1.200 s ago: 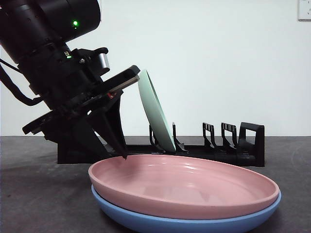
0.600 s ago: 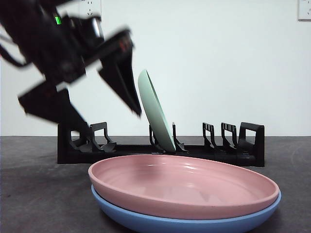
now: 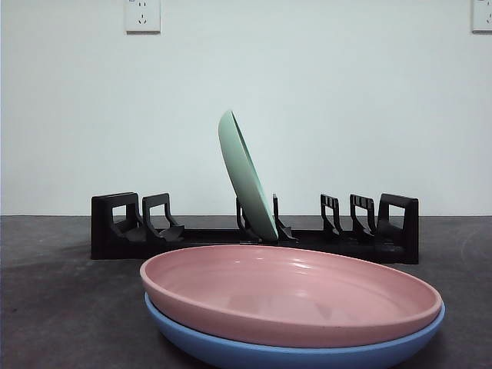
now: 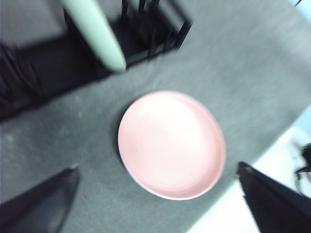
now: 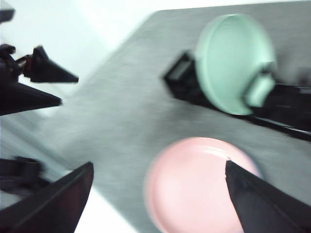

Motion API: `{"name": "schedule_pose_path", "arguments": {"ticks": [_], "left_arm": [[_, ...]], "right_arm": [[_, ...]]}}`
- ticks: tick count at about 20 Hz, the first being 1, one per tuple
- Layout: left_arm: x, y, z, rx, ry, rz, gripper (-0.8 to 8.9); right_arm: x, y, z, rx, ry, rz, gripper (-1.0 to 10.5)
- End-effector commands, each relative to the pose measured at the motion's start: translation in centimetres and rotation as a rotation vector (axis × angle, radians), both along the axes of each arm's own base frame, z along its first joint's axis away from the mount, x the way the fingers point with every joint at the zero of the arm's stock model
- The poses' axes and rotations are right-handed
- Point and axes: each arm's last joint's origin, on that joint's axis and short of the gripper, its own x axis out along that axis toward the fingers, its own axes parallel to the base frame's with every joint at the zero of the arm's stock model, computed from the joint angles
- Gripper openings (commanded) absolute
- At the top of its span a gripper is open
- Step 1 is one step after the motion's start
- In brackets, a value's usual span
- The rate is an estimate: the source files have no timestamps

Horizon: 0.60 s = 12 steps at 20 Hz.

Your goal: Place the plate

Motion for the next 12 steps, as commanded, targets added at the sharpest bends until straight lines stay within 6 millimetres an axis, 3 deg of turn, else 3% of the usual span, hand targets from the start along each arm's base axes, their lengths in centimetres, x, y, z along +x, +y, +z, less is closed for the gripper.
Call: {"name": "schedule_pose_path", "arguments": {"ticks": [1, 6, 12], "left_arm": [[-1.4, 1.0, 2.0, -0.02, -0.053, -0.022, 5.72], [-4.6, 3.7, 2.3, -0.018, -0.046, -0.02, 5.7], [-7.5, 6.1, 2.6, -0.072, -0.101, -0.015, 5.62]], "right_arm": [[2.1, 1.3, 0.5, 0.05, 0.041, 0.065, 4.3], [9.3, 4.9, -0.5, 0.035, 0.194, 0.152, 4.3], [18.4, 9.2, -0.8, -0.042, 0.249, 0.207, 4.3]]}}
